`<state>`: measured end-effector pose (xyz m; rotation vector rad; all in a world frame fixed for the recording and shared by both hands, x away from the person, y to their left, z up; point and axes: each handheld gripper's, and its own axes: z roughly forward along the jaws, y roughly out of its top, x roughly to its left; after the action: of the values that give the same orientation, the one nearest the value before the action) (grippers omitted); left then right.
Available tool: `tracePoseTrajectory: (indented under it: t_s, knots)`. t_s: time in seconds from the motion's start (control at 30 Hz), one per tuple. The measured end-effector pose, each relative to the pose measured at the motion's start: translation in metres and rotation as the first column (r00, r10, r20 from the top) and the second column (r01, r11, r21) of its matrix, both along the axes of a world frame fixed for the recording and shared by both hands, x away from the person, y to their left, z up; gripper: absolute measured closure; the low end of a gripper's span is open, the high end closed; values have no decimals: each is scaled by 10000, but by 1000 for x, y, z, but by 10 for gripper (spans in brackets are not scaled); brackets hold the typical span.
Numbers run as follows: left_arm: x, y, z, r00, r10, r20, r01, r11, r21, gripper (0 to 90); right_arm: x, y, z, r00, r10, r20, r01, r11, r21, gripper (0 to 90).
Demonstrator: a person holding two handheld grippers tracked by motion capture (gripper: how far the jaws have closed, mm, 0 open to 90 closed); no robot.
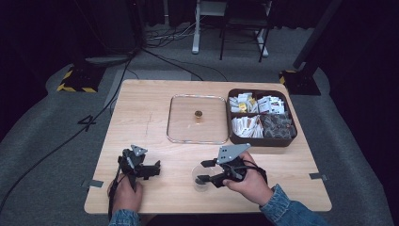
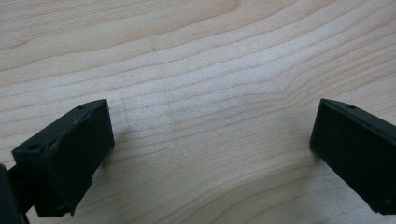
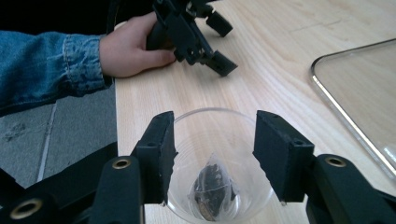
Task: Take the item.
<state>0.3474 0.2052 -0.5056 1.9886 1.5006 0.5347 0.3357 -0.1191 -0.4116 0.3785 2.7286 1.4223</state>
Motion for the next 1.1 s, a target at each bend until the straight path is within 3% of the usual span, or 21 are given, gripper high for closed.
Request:
tracePoseTrajectory:
  t_s: [0.3, 0.5, 0.8, 0.93, 1.1]
  knots:
    - [0, 0, 0, 10000, -6, -2, 6, 10000, 14, 0, 6, -26, 18, 9966, -694, 439, 678, 9970, 362, 351]
    - [0, 0, 0, 10000, -10, -4, 10, 10000, 11, 0, 13, -51, 24, 9920, -1204, 369, 1180, 9912, 598, 307]
    - [1, 0, 0, 10000, 3, -18, -3, 10000, 10, 0, 16, -88, 25, 9836, -1787, 233, 1776, 9832, 430, 228]
    - [1, 0, 0, 10000, 4, -20, -3, 10000, 6, 0, 19, -105, 23, 9823, -1865, 190, 1863, 9824, 121, 173]
    - [1, -1, 0, 10000, 9, -16, -9, 10000, 7, 0, 22, -126, 15, 9694, -2456, -13, 2456, 9693, -88, 174]
